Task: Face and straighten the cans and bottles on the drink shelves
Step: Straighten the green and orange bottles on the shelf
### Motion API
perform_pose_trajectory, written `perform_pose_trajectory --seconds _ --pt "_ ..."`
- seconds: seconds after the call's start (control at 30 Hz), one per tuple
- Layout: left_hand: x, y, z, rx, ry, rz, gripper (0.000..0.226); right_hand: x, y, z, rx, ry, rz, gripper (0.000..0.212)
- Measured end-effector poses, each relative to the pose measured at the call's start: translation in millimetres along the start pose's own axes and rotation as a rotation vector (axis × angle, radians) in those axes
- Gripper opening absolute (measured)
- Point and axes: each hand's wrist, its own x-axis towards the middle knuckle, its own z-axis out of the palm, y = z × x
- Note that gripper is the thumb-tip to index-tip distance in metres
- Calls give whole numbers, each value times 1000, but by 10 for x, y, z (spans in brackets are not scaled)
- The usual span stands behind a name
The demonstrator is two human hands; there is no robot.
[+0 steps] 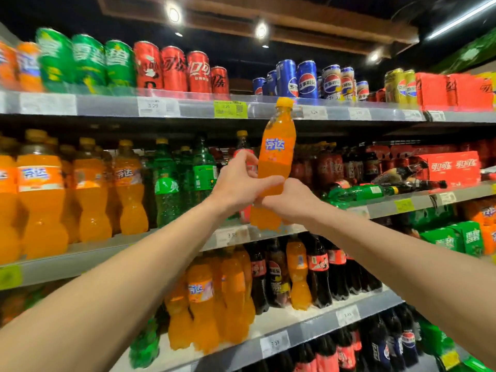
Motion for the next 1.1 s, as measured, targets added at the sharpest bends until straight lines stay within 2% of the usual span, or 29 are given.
perform_pose_trajectory --seconds 0.13,0.43,0.57,0.8,0.9,0.97,1.03,1.1 --pt "-76 -176 -520 40 59 -53 58 135 -370 353 98 -101 -82 51" --pt "-165 -667 -1502 180 197 -105 53 456 -1096 1300 193 -205 -239 32" --pt "-208 -949 -1810 239 220 -125 55 593 -1258 1804 265 -233 -247 34" --pt "-299 -1419 -2127 397 232 -241 61 759 -1417 2399 187 -352 -300 31" --pt "-316 -1494 -2197 498 361 -108 72 767 -1457 2560 111 -379 -317 32" --pt "-286 -1431 -2223 553 394 28 56 767 -1507 2639 65 -363 -317 29" --pt "-234 -1389 -2224 568 366 61 40 766 -1581 2728 24 -340 -359 47" --pt "-188 -1424 -2206 511 350 -10 33 804 -1598 2852 9 -325 -424 79"
